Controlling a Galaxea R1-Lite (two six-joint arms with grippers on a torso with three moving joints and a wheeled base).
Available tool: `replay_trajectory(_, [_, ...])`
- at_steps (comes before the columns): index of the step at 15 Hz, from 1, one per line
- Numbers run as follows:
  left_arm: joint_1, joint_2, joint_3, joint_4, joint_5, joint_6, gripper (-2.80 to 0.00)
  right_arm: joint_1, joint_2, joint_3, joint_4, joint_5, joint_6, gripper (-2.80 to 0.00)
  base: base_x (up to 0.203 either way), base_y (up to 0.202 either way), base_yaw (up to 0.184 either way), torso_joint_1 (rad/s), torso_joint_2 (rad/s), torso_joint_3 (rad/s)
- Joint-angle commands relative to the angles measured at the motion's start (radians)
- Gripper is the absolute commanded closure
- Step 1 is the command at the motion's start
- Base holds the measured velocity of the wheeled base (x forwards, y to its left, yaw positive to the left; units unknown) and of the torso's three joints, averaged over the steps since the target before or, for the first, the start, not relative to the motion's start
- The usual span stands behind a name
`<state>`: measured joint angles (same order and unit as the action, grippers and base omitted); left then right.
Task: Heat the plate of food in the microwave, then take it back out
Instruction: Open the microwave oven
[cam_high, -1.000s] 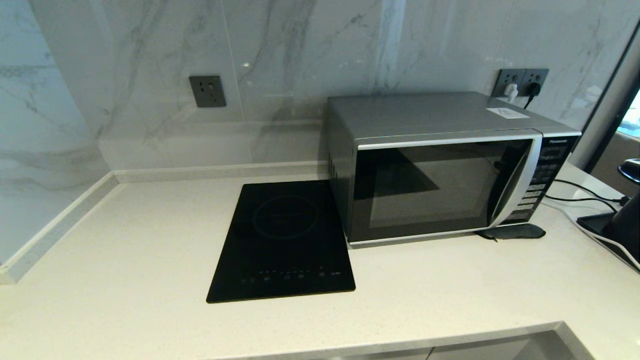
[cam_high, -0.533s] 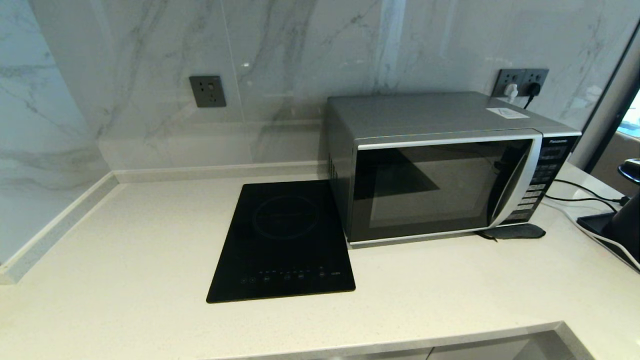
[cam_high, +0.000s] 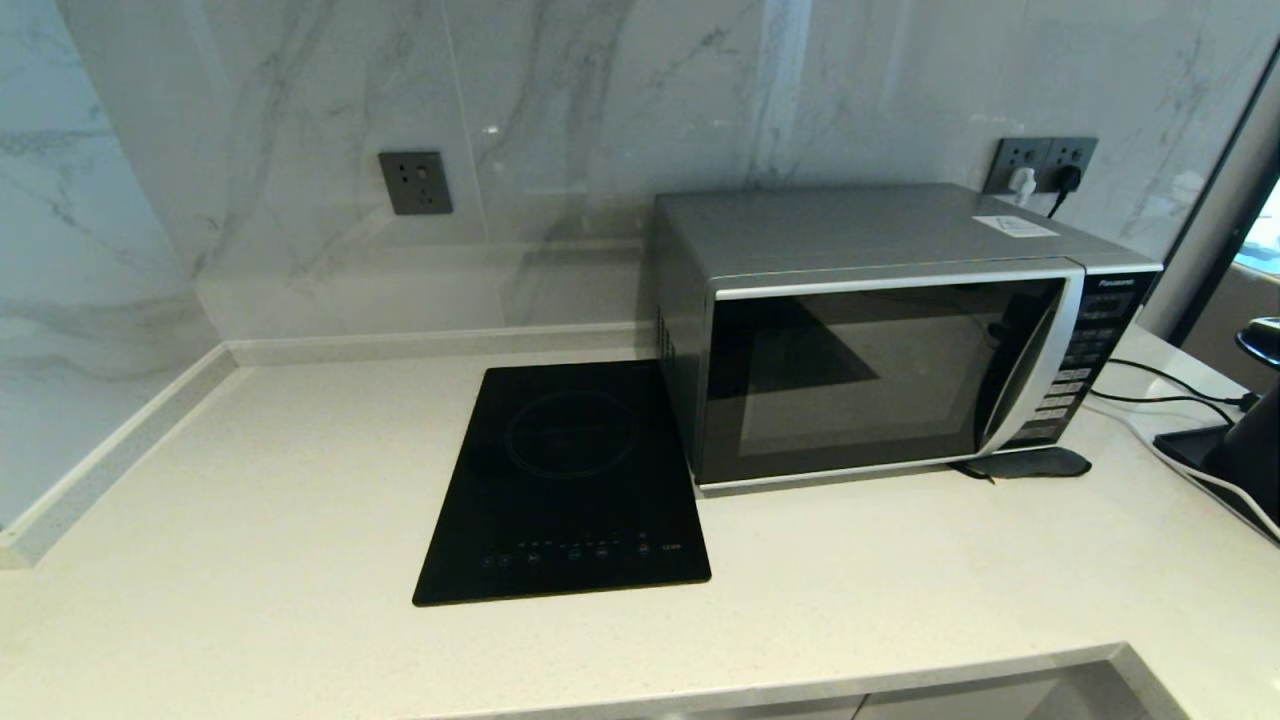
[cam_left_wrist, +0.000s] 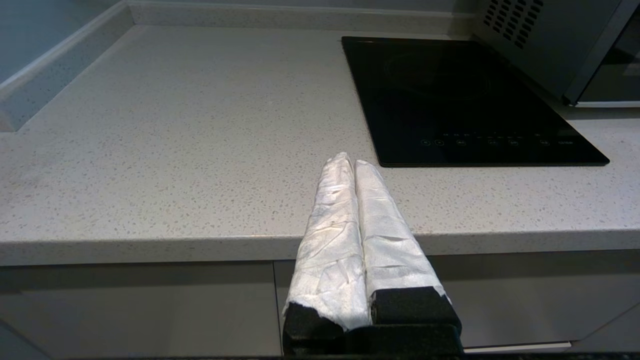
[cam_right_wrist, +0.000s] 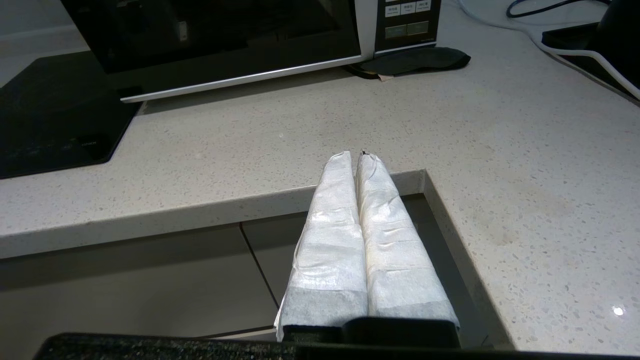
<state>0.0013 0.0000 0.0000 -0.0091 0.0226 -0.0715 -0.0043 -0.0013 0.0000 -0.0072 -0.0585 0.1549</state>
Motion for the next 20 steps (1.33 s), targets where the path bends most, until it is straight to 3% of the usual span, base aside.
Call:
replay_trajectory(1, [0.0, 0.002, 0.0, 0.0, 0.0, -0.001, 0.0, 0.0, 0.001, 0.002, 0.0, 0.0, 0.002, 0.0, 0.0, 0.0, 0.0, 0.0, 0.0, 0.0])
replay_trajectory(20, [0.0, 0.002, 0.0, 0.0, 0.0, -0.001, 0.0, 0.0, 0.001, 0.002, 0.001, 0.0, -0.001, 0.0, 0.0, 0.0, 0.0, 0.0, 0.0, 0.0])
